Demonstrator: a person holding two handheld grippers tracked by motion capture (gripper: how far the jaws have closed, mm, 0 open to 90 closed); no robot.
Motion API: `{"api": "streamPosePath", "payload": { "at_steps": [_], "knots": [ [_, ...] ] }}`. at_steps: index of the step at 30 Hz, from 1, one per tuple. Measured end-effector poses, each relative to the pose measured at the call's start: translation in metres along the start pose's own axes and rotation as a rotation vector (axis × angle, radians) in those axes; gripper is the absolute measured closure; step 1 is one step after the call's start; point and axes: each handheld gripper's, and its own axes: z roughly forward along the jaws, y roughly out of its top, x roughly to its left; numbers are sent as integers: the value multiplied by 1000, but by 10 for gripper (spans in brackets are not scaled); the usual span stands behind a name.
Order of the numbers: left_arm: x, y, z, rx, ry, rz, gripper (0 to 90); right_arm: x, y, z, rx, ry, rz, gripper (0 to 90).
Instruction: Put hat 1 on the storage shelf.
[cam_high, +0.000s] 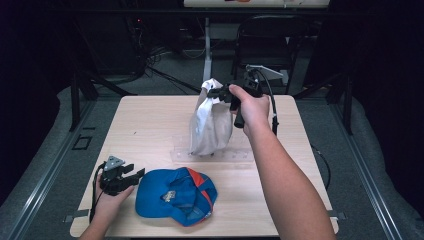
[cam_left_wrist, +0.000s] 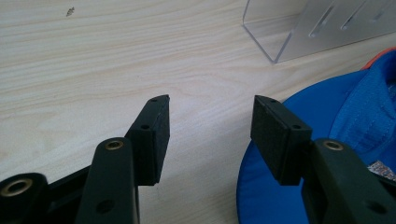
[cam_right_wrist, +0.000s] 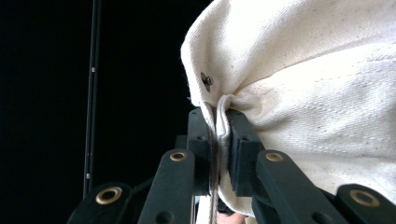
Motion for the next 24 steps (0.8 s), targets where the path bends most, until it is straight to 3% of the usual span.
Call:
{"api": "streamPosePath", "payload": {
  "at_steps": [9, 15, 19, 24],
  "knots": [
    [-11, 5, -2, -19, -9, 30, 464, 6, -6, 17, 21, 29, -9, 817],
    [-34, 17, -5, -61, -64, 92, 467, 7, -6, 30, 24, 43, -10, 816],
    [-45, 26, -8, -92, -90, 112, 482, 9, -6, 42, 36, 56, -8, 816],
    [-57, 35, -9, -96, -126, 140, 497, 16, -9, 54, 55, 73, -16, 816]
  ]
}}
